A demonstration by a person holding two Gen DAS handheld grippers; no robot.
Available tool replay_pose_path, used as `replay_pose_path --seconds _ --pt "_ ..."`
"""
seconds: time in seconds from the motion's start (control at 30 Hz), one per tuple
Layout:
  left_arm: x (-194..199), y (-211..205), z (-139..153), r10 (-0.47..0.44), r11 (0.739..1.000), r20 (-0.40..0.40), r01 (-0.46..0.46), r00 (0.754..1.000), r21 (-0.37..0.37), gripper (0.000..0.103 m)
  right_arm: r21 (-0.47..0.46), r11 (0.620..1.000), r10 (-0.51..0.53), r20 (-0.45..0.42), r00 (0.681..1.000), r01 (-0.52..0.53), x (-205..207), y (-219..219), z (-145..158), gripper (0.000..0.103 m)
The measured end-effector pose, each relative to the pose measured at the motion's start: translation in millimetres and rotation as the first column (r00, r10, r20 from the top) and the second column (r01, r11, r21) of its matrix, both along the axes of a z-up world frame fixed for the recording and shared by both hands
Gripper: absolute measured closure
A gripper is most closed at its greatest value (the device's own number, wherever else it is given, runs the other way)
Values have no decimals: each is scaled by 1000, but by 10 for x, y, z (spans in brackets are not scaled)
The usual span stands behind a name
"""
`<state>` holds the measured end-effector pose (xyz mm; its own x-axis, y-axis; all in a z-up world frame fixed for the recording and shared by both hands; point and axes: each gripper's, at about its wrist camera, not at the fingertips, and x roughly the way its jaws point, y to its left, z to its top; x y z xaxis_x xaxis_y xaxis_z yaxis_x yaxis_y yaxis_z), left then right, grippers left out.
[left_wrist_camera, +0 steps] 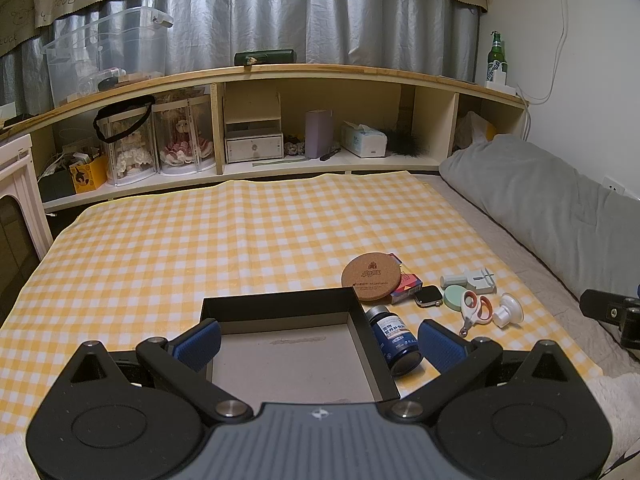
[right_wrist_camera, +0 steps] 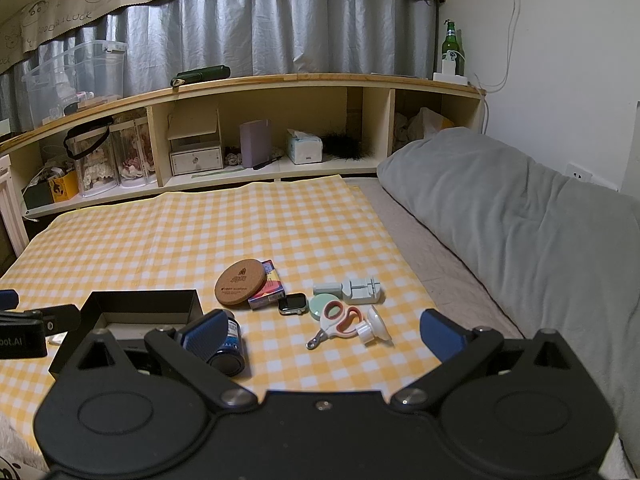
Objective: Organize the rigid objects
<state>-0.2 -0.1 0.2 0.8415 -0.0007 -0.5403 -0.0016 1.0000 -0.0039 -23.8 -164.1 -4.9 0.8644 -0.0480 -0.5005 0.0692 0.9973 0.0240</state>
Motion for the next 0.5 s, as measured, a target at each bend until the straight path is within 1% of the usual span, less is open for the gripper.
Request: replay_pose_path --seconds 0.5 --pt "0 0 0 0 1000 -1 0 1000 0 0 1 1000 0 -2 1000 0 9 10 -13 0"
